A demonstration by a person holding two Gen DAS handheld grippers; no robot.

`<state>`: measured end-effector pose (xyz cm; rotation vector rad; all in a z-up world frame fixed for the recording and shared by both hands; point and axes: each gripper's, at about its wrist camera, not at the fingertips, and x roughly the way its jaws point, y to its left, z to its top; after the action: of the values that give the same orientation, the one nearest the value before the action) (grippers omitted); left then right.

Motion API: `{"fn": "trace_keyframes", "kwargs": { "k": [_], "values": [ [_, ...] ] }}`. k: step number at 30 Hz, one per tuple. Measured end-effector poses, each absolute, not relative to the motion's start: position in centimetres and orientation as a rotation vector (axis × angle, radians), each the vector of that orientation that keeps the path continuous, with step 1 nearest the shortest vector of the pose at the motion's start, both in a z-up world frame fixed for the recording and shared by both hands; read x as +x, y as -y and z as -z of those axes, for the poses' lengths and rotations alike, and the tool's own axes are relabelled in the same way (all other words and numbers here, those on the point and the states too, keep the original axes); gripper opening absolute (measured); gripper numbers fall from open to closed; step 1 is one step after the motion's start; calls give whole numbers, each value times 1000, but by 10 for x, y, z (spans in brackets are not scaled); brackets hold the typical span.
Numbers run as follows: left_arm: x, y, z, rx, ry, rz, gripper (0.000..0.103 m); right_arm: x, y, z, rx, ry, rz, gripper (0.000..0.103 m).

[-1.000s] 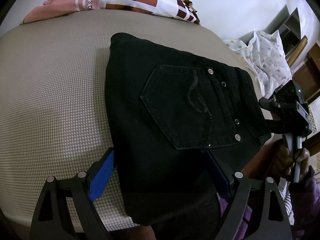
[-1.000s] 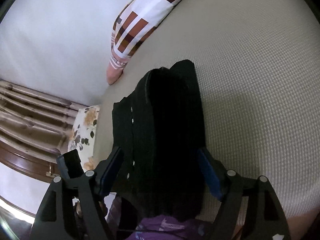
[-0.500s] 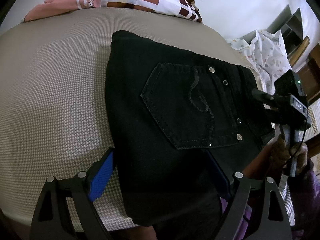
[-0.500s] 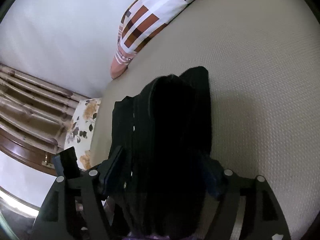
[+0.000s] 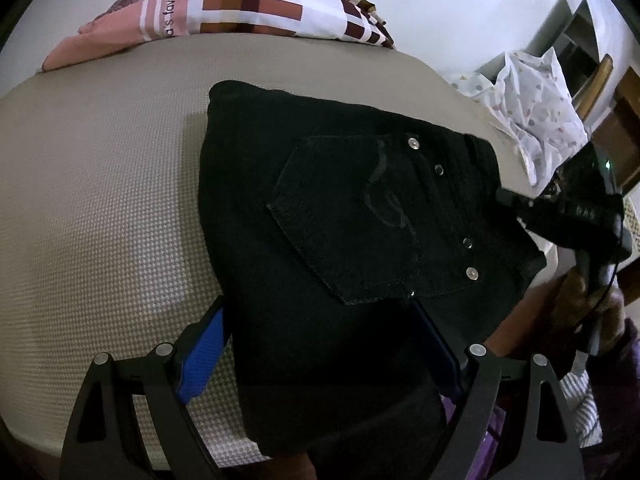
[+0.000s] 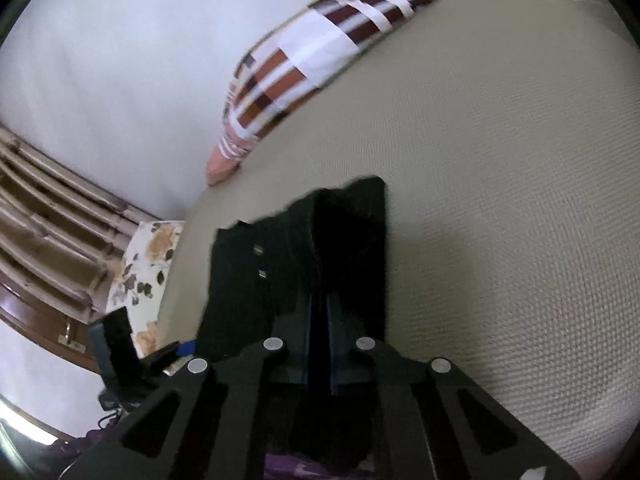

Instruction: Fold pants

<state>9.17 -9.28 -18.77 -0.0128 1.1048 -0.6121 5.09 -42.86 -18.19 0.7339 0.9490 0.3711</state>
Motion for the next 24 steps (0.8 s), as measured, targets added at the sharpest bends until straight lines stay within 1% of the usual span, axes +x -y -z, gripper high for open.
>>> {"fn": "trace_keyframes", "kwargs": {
  "k": [2, 3, 9, 11, 15, 17, 18, 19, 21, 24],
  "values": [
    [92, 90, 188, -20, -1105, 615, 87, 49, 426, 181, 697, -949, -354, 10],
    [91, 89, 188, -25, -1104, 615, 87, 47, 426, 177, 692, -937, -350, 13],
    [89, 83, 183, -69, -1080, 625, 87, 39, 413, 121, 625, -787, -331, 16],
    [87, 83, 182, -68, -1070, 624, 87, 43, 387, 112, 529, -806, -367, 19],
    [82, 79, 174, -47, -1014, 615, 87, 45, 339, 124, 279, -888, -346, 19],
    [79, 79, 166, -14, -962, 605, 87, 37, 325, 137, 155, -926, -286, 17],
    [77, 79, 160, 16, -921, 590, 87, 32, 321, 144, 98, -942, -252, 9],
    [76, 79, 156, 37, -898, 583, 87, 26, 319, 150, 57, -947, -223, 4],
    [74, 81, 150, 84, -855, 569, 88, 15, 325, 157, 33, -937, -174, 0],
    [72, 82, 148, 125, -817, 541, 88, 12, 342, 159, 97, -924, -144, 0]
  ]
}}
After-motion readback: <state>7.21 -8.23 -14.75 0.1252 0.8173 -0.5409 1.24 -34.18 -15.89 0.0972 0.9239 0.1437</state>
